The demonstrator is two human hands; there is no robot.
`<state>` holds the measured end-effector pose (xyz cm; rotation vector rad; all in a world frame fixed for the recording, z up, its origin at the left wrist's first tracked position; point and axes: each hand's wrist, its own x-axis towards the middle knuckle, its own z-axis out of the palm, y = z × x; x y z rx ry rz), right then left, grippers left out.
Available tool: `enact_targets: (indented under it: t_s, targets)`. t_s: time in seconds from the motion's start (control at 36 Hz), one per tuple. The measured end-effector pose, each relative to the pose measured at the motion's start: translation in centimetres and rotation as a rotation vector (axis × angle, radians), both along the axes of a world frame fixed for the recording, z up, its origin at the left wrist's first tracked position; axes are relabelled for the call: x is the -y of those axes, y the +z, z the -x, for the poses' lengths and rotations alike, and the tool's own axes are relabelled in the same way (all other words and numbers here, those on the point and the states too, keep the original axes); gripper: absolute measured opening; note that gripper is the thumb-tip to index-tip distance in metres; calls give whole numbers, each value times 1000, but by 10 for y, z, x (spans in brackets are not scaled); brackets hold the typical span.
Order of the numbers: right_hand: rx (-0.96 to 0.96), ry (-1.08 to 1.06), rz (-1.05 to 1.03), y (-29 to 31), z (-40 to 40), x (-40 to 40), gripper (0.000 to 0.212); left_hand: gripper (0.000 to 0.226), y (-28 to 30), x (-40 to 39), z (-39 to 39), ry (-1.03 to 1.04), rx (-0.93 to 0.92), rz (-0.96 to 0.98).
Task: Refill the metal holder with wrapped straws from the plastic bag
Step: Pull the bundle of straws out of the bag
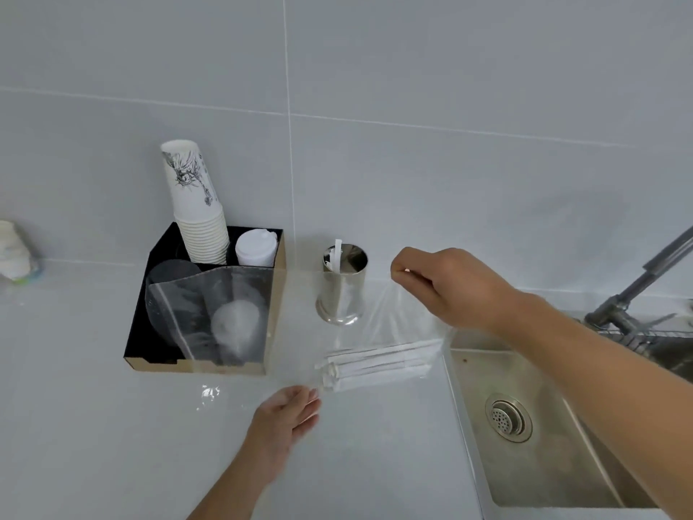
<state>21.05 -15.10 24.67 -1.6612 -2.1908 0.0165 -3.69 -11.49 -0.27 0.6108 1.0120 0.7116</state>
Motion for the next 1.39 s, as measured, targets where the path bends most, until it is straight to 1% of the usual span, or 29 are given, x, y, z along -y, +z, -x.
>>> enact_targets:
  t_s: [0.06, 0.14, 0.28, 0.39, 0.47, 0.58, 0.67, 0.72, 0.78, 0.83, 0.89, 0.97, 1.03, 1.08, 1.11, 1.14, 1.17, 1.22, 1.25, 1.31, 1.39]
  targets:
    - [-9, 4, -31, 19, 2, -3, 13, 9, 13, -10, -4, 3, 65, -9]
    - [-21, -8, -64, 46, 4, -9, 14, 18, 31, -23, -11, 30, 176, -2]
    - [-50, -30, -127, 88, 8, -15, 16, 8, 61, -41, -28, 108, 401, -2]
    - [-87, -74, -156, 113, 12, -17, 18, 12, 83, -46, -45, 157, 578, 39]
    - [-128, -103, -165, 132, 17, -18, 21, 26, 103, -49, -60, 113, 665, -33]
    - [-157, -123, -149, 151, 23, -17, 22, 56, 125, -47, -78, 26, 749, -93]
    - [-167, -136, -152, 166, 25, -14, 22, 87, 141, -44, -90, -68, 813, -164]
    - [-167, -143, -155, 175, 25, -13, 22, 95, 152, -40, -96, -122, 890, -199]
    - [-128, -163, -148, 181, 23, -13, 23, 86, 160, -35, -103, -191, 986, -240]
    - [-43, -203, -131, 184, 21, -15, 24, 66, 162, -31, -108, -241, 1072, -282]
    - [45, -255, -120, 184, 16, -16, 25, 52, 164, -27, -110, -258, 1115, -331]
    - [91, -306, -119, 181, 5, -14, 24, 50, 159, -24, -110, -233, 1130, -286]
    - [97, -324, -115, 176, 1, -13, 24, 61, 150, -25, -111, -268, 1086, -223]
    - [90, -334, -107, 170, 0, -13, 23, 75, 145, -22, -114, -167, 1071, -161]
    - [83, -339, -105, 167, -1, -13, 23, 78, 147, -20, -115, -156, 1041, -133]
    - [78, -344, -104, 164, -1, -14, 22, 77, 149, -19, -117, -147, 994, -123]
    - [71, -353, -105, 163, -2, -14, 22, 68, 152, -17, -118, -138, 954, -118]
    - [41, -371, -105, 162, -6, -13, 21, 38, 157, -16, -119, -120, 926, -116]
    - [20, -375, -106, 161, -9, -11, 21, 33, 155, -17, -121, -109, 922, -117]
    - [-42, -373, -118, 160, -16, -6, 19, 35, 153, -20, -123, -90, 928, -123]
    - [-167, -376, -178, 153, -27, 9, 9, 36, 155, -24, -124, -72, 920, -126]
